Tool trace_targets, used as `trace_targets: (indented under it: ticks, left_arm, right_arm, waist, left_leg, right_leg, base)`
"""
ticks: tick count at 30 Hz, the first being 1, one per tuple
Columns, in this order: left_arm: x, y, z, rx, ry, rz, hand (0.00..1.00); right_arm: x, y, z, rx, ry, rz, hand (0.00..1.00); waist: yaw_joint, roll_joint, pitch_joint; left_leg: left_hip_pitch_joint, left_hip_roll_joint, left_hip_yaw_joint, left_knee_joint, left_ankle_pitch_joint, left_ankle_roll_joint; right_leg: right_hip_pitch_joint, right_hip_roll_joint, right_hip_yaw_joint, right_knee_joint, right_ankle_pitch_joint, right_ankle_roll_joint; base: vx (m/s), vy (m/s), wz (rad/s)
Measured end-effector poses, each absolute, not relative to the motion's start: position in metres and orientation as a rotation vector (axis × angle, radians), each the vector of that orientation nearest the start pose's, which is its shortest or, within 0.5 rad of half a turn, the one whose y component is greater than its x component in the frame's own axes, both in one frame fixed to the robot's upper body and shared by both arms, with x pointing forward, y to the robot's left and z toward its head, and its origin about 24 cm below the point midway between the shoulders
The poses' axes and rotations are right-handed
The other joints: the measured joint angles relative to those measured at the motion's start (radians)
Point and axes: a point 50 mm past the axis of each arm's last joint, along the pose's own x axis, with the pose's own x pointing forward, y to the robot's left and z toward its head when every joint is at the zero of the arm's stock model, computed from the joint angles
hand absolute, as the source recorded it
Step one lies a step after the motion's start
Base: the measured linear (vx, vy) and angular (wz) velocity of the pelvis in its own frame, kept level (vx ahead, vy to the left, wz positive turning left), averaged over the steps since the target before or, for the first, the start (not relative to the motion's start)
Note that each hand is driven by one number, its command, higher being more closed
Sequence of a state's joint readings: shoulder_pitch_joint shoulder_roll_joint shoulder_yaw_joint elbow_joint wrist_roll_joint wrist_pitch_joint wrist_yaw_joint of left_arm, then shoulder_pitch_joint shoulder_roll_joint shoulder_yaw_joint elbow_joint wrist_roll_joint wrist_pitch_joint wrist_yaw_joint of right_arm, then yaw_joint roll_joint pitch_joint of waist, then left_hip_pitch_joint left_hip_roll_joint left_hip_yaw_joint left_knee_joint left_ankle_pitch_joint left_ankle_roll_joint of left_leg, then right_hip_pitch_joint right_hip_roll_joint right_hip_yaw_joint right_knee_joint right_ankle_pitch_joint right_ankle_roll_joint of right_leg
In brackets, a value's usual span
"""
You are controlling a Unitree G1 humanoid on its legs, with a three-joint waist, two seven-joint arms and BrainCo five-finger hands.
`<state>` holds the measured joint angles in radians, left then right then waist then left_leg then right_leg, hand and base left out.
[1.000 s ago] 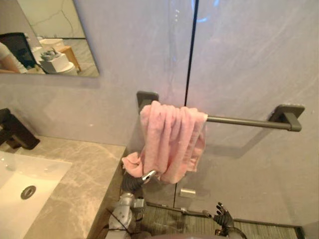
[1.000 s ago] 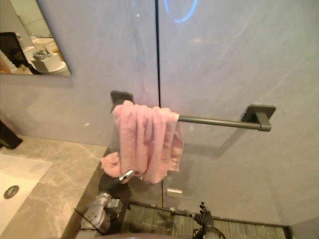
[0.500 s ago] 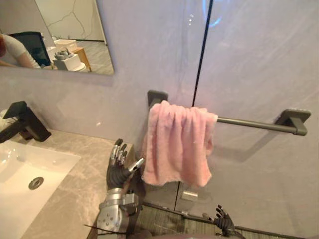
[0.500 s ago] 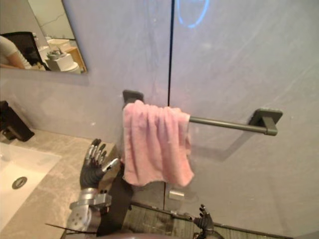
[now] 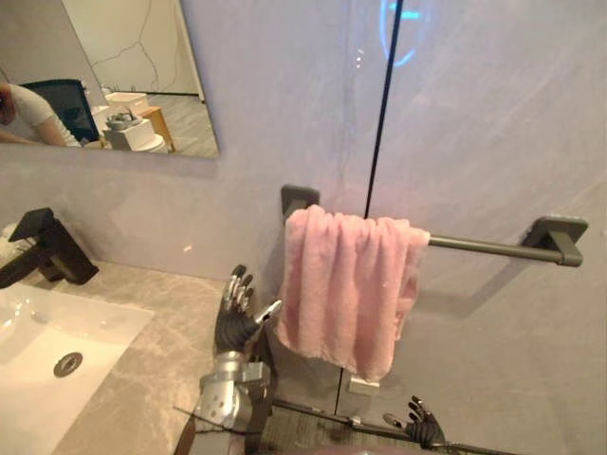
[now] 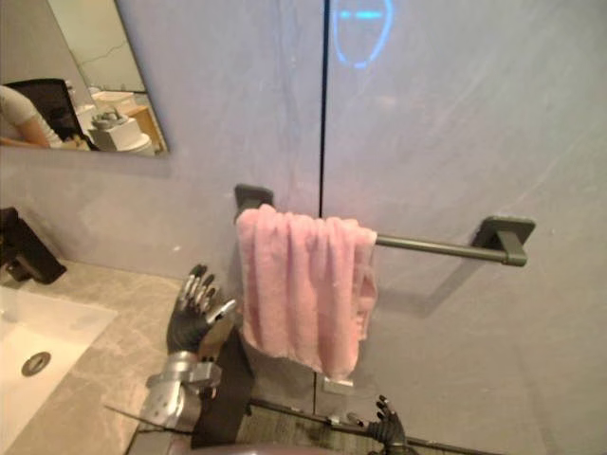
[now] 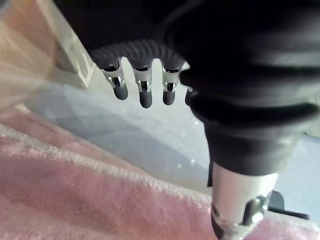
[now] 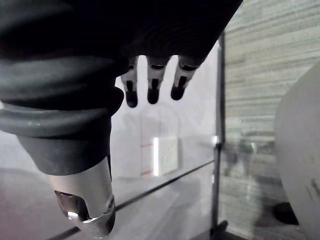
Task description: Organize washtable
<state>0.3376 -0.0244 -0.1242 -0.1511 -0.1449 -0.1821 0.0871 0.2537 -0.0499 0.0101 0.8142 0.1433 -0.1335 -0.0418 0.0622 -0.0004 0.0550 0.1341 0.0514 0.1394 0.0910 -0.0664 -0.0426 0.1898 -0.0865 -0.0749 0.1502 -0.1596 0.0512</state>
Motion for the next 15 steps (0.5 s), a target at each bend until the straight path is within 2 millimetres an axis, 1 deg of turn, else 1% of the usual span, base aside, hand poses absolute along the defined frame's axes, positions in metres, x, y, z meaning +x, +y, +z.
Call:
trace_targets:
  ticks: [1,2,3,6,7,8,9,11,15]
  left_arm:
    - [0.188,0.141,0.021,-0.184,0.007,0.086,0.0]
    - [0.19,0.141,0.016,-0.172,0.028,0.077,0.0]
    - [0.19,0.144,0.008,-0.158,0.057,0.087,0.0]
    - [0.191,0.149,-0.003,-0.13,0.091,0.084,0.0]
    - [0.193,0.149,-0.011,-0.108,0.13,0.065,0.0]
    - [0.194,0.149,-0.018,-0.09,0.164,0.054,0.0]
    - [0.193,0.151,-0.021,-0.085,0.172,0.063,0.0]
    - [0.194,0.155,-0.022,-0.064,0.178,0.057,0.0]
    - [0.196,0.158,-0.028,-0.036,0.206,0.046,0.0]
  right_arm:
    - [0.086,-0.178,-0.148,0.074,0.922,-0.19,0.0]
    - [0.088,-0.177,-0.147,0.073,0.919,-0.184,0.0]
    - [0.09,-0.176,-0.147,0.069,0.916,-0.174,0.0]
    - [0.09,-0.18,-0.149,0.058,0.928,-0.172,0.0]
    - [0.091,-0.181,-0.149,0.052,0.935,-0.168,0.0]
    - [0.094,-0.182,-0.149,0.048,0.928,-0.159,0.0]
    - [0.095,-0.183,-0.148,0.047,0.926,-0.153,0.0]
    - [0.098,-0.186,-0.147,0.039,0.92,-0.149,0.0]
    - [0.099,-0.187,-0.148,0.035,0.926,-0.145,0.0]
  waist:
    - [-0.003,0.001,0.0]
    - [-0.02,0.002,-0.004]
    - [-0.029,-0.001,-0.005]
    - [-0.028,0.003,-0.006]
    - [-0.029,0.007,-0.003]
    - [-0.037,0.011,0.0]
    - [-0.045,0.011,0.004]
    - [-0.048,0.021,0.011]
    - [-0.05,0.023,0.013]
  left_leg:
    - [0.006,0.0,0.001,-0.012,0.007,0.001]
    - [0.013,0.0,0.0,-0.034,0.019,0.001]
    - [0.023,0.0,0.001,-0.057,0.028,-0.003]
    - [0.041,0.003,0.0,-0.078,0.048,-0.006]
    - [0.042,0.006,0.0,-0.085,0.053,-0.009]
    - [0.044,0.009,0.0,-0.091,0.057,-0.01]
    - [0.044,0.011,0.0,-0.093,0.058,-0.011]
    - [0.045,0.016,0.001,-0.098,0.058,-0.012]
    - [0.05,0.019,-0.001,-0.124,0.064,-0.021]
  right_leg:
    - [0.0,0.001,0.002,-0.003,0.0,0.0]
    - [0.001,0.003,0.003,-0.013,0.004,-0.002]
    - [-0.001,0.007,0.009,-0.017,0.005,-0.003]
    - [0.001,0.015,0.014,-0.027,0.011,-0.011]
    - [0.001,0.02,0.017,-0.035,0.017,-0.014]
    - [0.001,0.024,0.019,-0.042,0.022,-0.016]
    - [0.001,0.027,0.022,-0.046,0.025,-0.016]
    - [-0.001,0.033,0.027,-0.051,0.03,-0.018]
    - [-0.005,0.044,0.036,-0.068,0.038,-0.018]
  base:
    - [0.01,-0.015,-0.05]
    - [0.02,-0.026,-0.08]
    - [0.03,-0.029,-0.08]
    - [0.04,-0.029,-0.03]
    - [-0.01,-0.033,-0.08]
    - [-0.03,-0.04,-0.09]
    - [-0.03,-0.03,-0.09]
    - [-0.05,-0.024,-0.07]
    - [-0.05,-0.022,-0.08]
